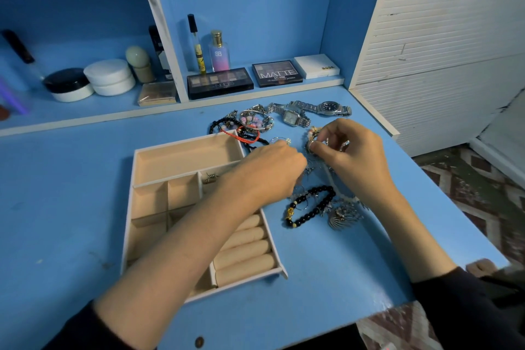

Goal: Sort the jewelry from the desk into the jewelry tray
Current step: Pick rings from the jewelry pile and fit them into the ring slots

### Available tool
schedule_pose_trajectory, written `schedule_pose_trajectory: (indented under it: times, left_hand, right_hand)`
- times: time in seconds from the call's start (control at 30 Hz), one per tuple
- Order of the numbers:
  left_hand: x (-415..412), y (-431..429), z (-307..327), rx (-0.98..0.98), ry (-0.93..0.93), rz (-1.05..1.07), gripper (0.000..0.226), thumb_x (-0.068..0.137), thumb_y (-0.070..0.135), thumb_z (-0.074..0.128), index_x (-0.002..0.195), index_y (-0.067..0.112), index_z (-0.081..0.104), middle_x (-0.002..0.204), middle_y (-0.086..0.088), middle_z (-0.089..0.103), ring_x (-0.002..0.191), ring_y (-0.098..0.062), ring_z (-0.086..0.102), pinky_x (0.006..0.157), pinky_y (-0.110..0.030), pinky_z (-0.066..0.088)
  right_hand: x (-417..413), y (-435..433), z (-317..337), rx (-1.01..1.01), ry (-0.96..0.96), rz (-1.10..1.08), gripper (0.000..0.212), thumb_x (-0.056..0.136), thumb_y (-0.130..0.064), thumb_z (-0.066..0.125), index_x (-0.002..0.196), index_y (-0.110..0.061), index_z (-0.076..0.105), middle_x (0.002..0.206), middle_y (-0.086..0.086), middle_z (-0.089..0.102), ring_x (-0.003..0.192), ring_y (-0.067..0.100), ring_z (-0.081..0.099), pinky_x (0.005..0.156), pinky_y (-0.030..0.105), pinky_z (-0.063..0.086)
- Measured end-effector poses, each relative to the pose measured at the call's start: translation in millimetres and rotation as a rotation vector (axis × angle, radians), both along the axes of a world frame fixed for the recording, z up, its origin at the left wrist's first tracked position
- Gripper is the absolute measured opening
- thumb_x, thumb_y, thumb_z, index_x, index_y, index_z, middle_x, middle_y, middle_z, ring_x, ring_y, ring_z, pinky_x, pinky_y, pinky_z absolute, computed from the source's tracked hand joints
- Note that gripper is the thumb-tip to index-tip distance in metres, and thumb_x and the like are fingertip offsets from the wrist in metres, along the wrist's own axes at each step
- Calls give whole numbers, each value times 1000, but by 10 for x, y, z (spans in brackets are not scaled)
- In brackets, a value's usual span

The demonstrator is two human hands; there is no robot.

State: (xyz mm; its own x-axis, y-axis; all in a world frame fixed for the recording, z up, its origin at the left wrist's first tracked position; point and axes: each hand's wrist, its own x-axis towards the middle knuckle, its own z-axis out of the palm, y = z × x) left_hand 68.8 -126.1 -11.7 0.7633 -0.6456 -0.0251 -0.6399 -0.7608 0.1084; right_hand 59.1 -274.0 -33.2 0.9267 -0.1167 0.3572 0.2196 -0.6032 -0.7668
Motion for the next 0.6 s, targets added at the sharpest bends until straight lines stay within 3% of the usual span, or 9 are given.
schedule_pose_trajectory:
  times: [0.13,0.2,0.3,0.37,0.43,0.5,0.6]
  left_hand:
    - [-57,1,-2,63,-25,-32,4,91,6,44,88,9,45,79,1,36,85,-14,31,71,-27,32]
    - [-71,11,-22,25,6,-2,9,93,8,44,88,13,38,85,1,36,86,-13,31,75,-25,33]
    - [-68,55,-20,-196,105,101,10,95,6,41,94,15,42,94,3,43,87,-9,39,80,-21,37]
    - [-76,99,9,-389,169,189,8,97,8,40,93,15,44,88,7,46,75,-3,43,72,-12,36]
    - [-80,164,25,-528,133,255,7,96,13,45,95,12,52,83,11,49,71,0,46,68,-8,37]
    - [-89,249,12,-639,71,284,11,92,13,53,100,13,60,83,10,55,76,-2,53,74,-10,40]
    - [-130,412,11,-722,38,299,20,87,10,61,106,14,66,83,8,61,77,1,56,74,-5,43]
  right_hand:
    - [-8,26,-23,72,-43,-37,13,77,-13,71,72,-15,59,63,11,56,55,10,45,52,16,35]
    - [-27,29,-22,116,-55,-52,12,78,-11,70,73,-13,59,62,6,56,54,7,45,53,15,36]
    - [-45,17,-25,173,-41,-61,13,78,-10,69,72,-12,58,63,-5,57,55,3,48,55,15,39]
    - [-43,0,-36,179,-28,-61,15,78,-10,70,71,-13,58,63,-8,58,55,1,49,55,13,39]
    - [-34,-10,-47,189,-19,-58,16,77,-9,72,70,-13,58,62,-9,58,54,-1,50,54,11,38]
    - [-28,-7,-51,188,-11,-51,16,76,-9,73,70,-14,59,62,-9,59,55,0,51,55,11,39]
    - [-43,25,-30,209,11,-3,14,76,-10,74,78,-19,64,66,-4,63,59,4,54,60,16,44]
